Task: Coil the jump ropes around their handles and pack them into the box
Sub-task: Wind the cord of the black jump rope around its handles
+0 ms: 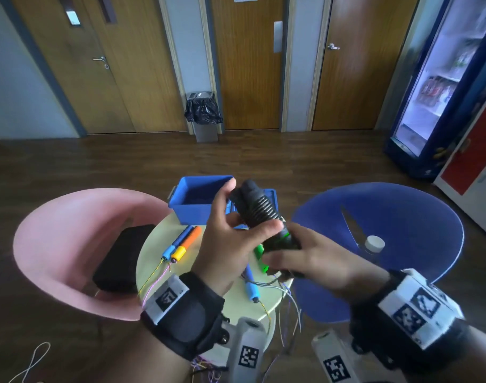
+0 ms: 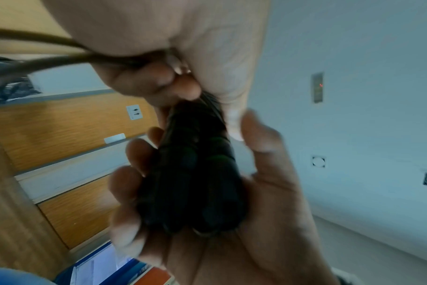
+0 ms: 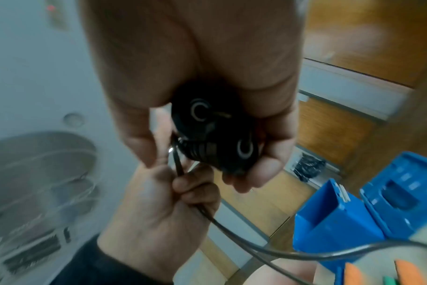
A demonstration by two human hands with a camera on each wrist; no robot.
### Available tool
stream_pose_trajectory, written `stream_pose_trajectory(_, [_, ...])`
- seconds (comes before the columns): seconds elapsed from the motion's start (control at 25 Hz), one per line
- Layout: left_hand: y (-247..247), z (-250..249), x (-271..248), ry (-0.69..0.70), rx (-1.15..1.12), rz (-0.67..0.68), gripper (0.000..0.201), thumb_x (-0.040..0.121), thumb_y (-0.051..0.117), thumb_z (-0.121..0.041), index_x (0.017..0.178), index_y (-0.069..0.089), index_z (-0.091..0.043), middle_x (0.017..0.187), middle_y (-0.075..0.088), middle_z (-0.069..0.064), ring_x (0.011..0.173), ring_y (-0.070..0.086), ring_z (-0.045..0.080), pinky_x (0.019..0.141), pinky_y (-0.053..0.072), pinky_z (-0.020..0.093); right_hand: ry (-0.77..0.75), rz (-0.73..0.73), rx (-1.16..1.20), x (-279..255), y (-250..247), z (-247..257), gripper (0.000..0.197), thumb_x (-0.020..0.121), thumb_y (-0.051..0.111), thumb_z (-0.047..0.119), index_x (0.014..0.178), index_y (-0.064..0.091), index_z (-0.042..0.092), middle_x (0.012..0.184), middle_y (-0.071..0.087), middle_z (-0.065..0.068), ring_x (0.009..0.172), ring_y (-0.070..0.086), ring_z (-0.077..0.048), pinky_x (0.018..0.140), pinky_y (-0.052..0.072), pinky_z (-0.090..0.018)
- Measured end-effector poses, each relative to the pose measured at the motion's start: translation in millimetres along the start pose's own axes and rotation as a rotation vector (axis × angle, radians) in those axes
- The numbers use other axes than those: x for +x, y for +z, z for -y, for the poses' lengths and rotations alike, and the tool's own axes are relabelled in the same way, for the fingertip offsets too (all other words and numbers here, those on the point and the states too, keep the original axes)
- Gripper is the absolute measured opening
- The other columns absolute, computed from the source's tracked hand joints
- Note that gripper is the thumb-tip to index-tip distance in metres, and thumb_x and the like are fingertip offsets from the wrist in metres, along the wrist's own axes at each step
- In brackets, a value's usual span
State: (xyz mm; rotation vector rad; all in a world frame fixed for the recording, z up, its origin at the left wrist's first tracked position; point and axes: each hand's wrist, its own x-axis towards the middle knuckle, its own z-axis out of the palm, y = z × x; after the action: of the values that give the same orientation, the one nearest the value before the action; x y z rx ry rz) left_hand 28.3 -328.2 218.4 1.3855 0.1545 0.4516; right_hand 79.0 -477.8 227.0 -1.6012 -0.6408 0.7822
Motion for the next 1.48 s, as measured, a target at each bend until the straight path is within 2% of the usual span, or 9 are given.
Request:
stream_pose_trajectory(0.16, [-0.1,1.1,-0.1,0.032,0.073,0.027,0.086,0.062,0.090,-0.008,0.134,0.047,-0.025,0.081,0.074,-0.013,0.068,0.068,0.001,0.061,0.051,0.014,0.017,-0.125,-0.083,-1.1,10.7,3.8,0.026,0.069,0.068,0.015,0.087,0.061,-0.002,0.072,0.061,-0.012,0.064,0.059,-0.023,0.061,0.051,-0.041])
stream_pose_trajectory(0.48, [-26.1,18.5,4.6,-0.063,0.068,0.264,0.071,0.083,0.068,0.007,0.140,0.038,-0.021,0.063,0.067,-0.007,0.043,0.053,-0.001,0.044,0.039,0.008,0.126,-0.090,0.225,-3.2,11.6,-14.2,0.037,0.062,0.060,0.012,0.094,0.063,-0.007,0.080,0.069,-0.021,0.066,0.064,-0.033,0.059,0.051,-0.033])
stream_pose_trajectory(0.64, [-41.4,37.1,4.3,-0.101,0.119,0.260,0.063,0.070,0.075,-0.037,0.128,0.051,-0.031,0.067,0.060,-0.001,0.045,0.040,0.006,0.043,0.033,0.014,0.042,-0.126,0.360,-2.1,8.5,-19.7,0.040,0.062,0.059,0.009,0.096,0.062,-0.011,0.084,0.064,-0.023,0.074,0.060,-0.033,0.067,0.046,-0.039])
stream_pose_trajectory(0.76, [-44.6,47.9,-2.4,-0.191,0.036,0.224,0.028,0.069,0.072,-0.033,0.094,0.065,-0.023,0.056,0.044,0.000,0.047,0.031,0.009,0.042,0.028,0.016,-0.040,-0.104,0.562,0.8,6.1,-23.3,0.065,0.058,0.063,0.012,0.114,0.052,-0.018,0.101,0.056,-0.023,0.091,0.048,-0.034,0.078,0.041,-0.042])
stream_pose_trajectory(0.84, [-44.0,51.8,-5.2,-0.222,0.007,0.248,0.014,0.068,0.070,-0.035,0.073,0.064,-0.023,0.054,0.037,0.003,0.045,0.028,0.010,0.041,0.026,0.018,-0.110,0.022,0.735,1.5,10.6,-23.6,0.072,0.061,0.063,0.014,0.125,0.051,-0.016,0.123,0.056,-0.025,0.112,0.048,-0.039,0.105,0.036,-0.050])
stream_pose_trajectory(0.92, [-45.7,55.1,-5.9,-0.237,-0.014,0.283,0.028,0.070,0.071,-0.034,0.084,0.066,-0.010,0.057,0.031,0.009,0.045,0.026,0.011,0.041,0.024,0.018,-0.177,0.154,0.908,2.0,14.8,-23.3,0.067,0.063,0.066,0.013,0.122,0.052,-0.015,0.128,0.056,-0.028,0.123,0.049,-0.042,0.115,0.032,-0.050])
stream_pose_trajectory(1.0, [-48.3,56.5,-4.4,-0.252,-0.012,0.296,0.040,0.068,0.076,-0.032,0.084,0.058,0.000,0.062,0.028,0.016,0.046,0.025,0.013,0.041,0.024,0.018,-0.204,0.184,0.980,3.2,17.7,-23.9,0.053,0.062,0.068,0.013,0.109,0.058,-0.008,0.112,0.060,-0.026,0.112,0.052,-0.041,0.107,0.041,-0.048])
stream_pose_trajectory(1.16, [-50.6,55.8,-10.6,-0.243,0.060,0.363,0.029,0.067,0.077,-0.031,0.065,0.052,-0.016,0.054,0.041,0.005,0.045,0.034,0.013,0.044,0.030,0.020,-0.197,0.106,0.903,1.0,24.7,-25.0,0.034,0.063,0.062,0.013,0.095,0.059,0.001,0.095,0.055,-0.018,0.093,0.050,-0.034,0.090,0.039,-0.046])
stream_pose_trajectory(1.48, [-47.0,22.2,-6.0,0.006,0.240,0.220,0.036,0.075,0.067,-0.043,0.103,0.065,-0.020,0.099,0.069,0.007,0.091,0.065,0.017,0.083,0.050,0.029,-0.070,-0.178,0.577,-0.5,37.7,-26.4,0.027,0.061,0.054,0.005,0.086,0.064,0.000,0.079,0.059,-0.017,0.071,0.052,-0.026,0.060,0.043,-0.031])
